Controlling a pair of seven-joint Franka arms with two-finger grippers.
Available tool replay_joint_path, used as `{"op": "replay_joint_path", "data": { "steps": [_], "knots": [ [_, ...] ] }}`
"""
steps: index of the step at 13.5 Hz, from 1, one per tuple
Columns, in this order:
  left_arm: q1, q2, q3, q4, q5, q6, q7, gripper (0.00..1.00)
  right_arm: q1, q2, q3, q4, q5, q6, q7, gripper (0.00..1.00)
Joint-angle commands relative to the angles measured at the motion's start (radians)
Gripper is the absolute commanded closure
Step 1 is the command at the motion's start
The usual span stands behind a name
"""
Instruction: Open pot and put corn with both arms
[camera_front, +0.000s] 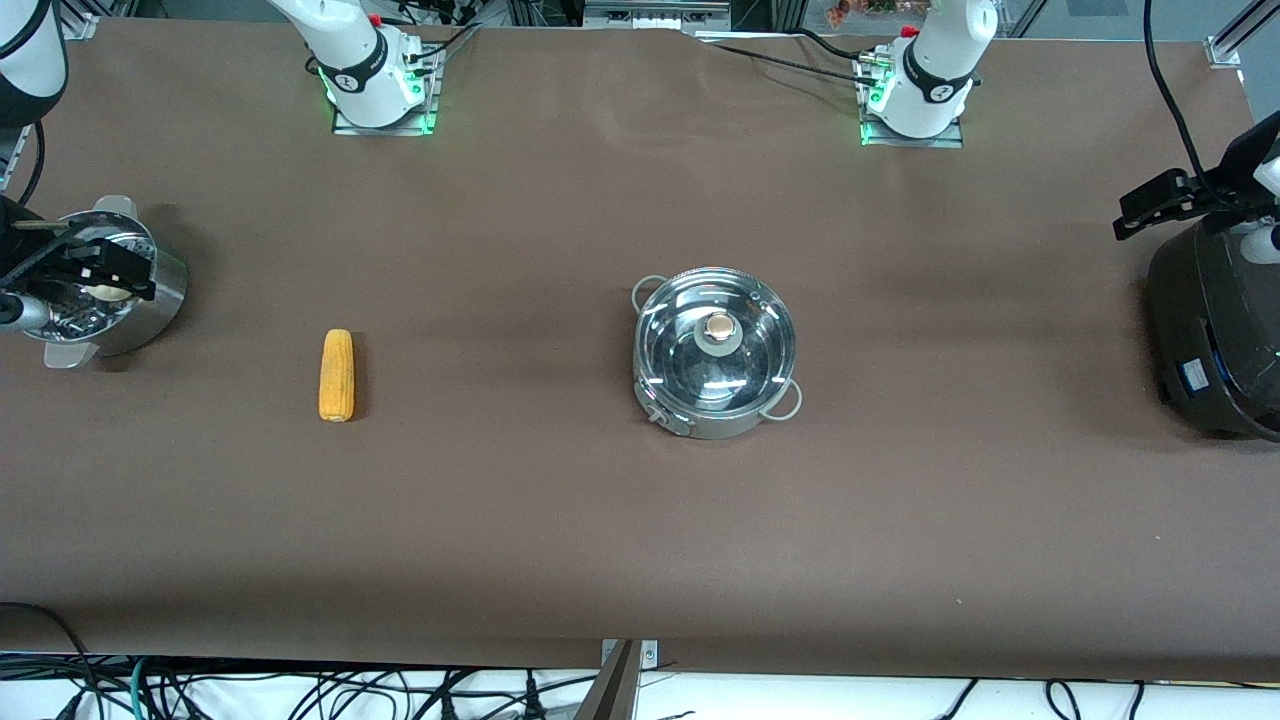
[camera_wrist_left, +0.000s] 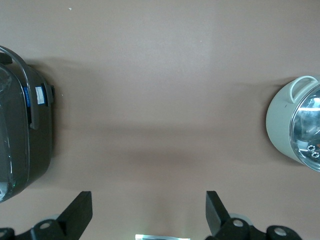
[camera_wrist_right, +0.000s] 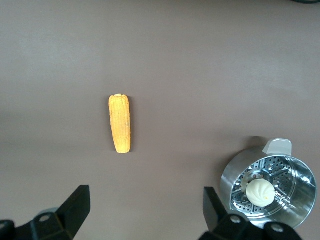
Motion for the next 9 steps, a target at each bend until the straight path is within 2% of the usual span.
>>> {"op": "replay_joint_path", "data": {
  "steps": [1, 9],
  "knots": [
    [0.004, 0.013, -0.003, 0.032, -0.008, -0.021, 0.010, 0.00, -0.001, 0.009, 0.001, 0.026, 0.003, -0.008, 0.007, 0.00],
    [0.006, 0.013, -0.001, 0.029, -0.009, -0.022, 0.010, 0.00, 0.001, 0.009, 0.001, 0.026, 0.001, -0.010, 0.002, 0.00]
  ]
}}
